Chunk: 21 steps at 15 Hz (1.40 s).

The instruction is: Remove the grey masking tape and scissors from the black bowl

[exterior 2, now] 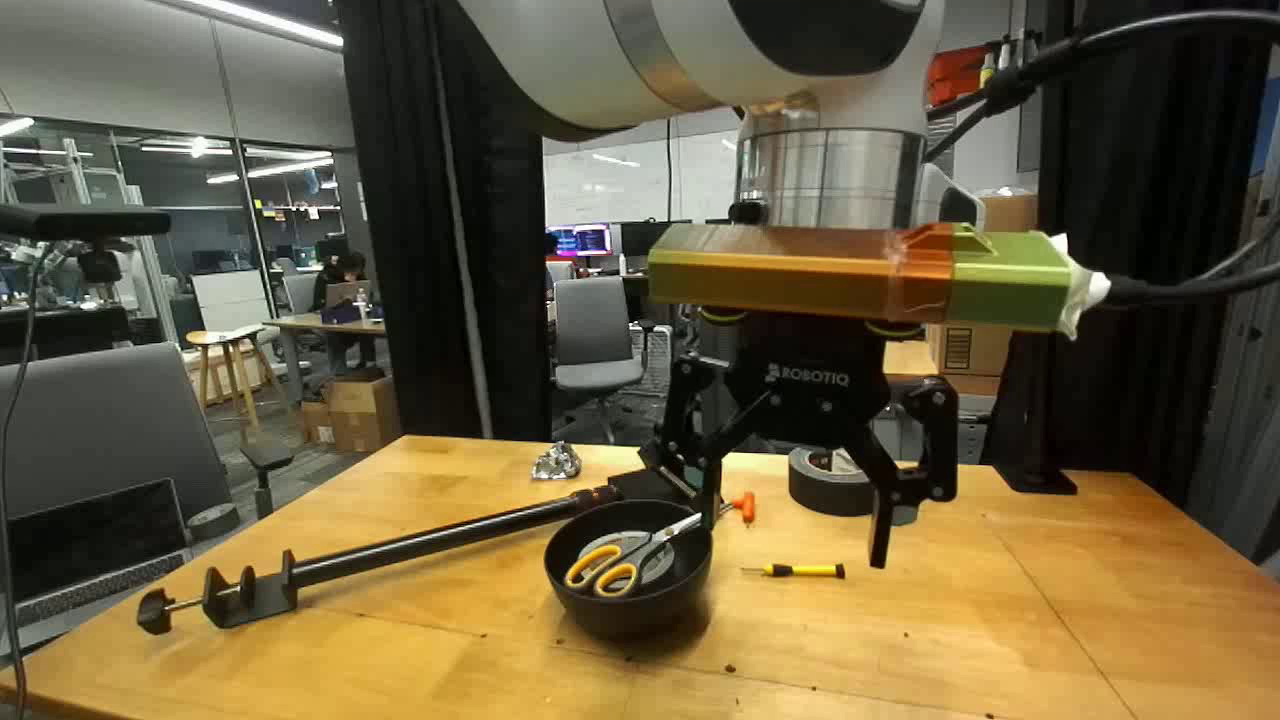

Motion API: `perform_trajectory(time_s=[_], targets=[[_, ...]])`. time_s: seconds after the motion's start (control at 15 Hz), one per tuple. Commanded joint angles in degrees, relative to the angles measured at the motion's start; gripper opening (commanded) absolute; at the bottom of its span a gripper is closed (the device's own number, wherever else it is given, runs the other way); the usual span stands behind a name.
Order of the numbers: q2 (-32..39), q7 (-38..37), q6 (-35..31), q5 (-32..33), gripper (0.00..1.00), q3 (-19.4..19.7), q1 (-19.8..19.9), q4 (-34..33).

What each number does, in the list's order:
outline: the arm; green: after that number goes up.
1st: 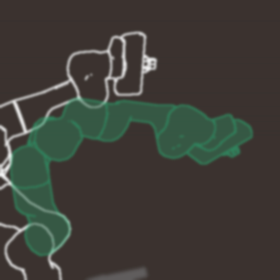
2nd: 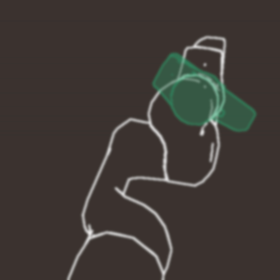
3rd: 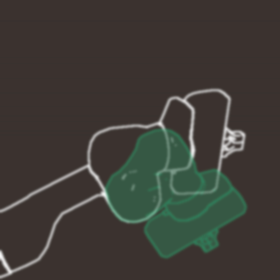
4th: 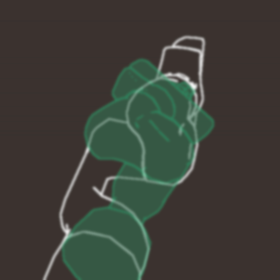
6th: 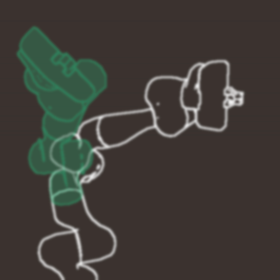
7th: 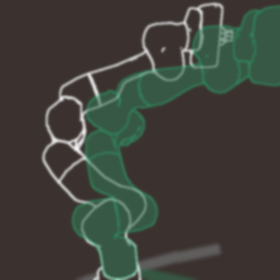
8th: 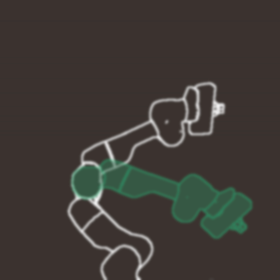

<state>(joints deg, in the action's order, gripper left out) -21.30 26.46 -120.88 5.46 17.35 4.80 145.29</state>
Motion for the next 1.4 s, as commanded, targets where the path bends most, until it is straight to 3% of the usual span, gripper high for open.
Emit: perform_trajectory(time_s=[0.0, 0.73, 1.07, 1.33], targets=[[0.1, 0.3, 0.1, -0.4, 1.0, -1.0, 1.0, -0.2], [-0.2, -0.3, -0.2, -0.9, 1.0, -1.1, 1.1, -0.2], [-2.4, -3.9, 1.0, -6.0, 1.0, -2.6, 0.1, -0.3], [-3.1, -10.6, 0.2, -11.6, 1.0, -6.4, -1.4, -0.3]])
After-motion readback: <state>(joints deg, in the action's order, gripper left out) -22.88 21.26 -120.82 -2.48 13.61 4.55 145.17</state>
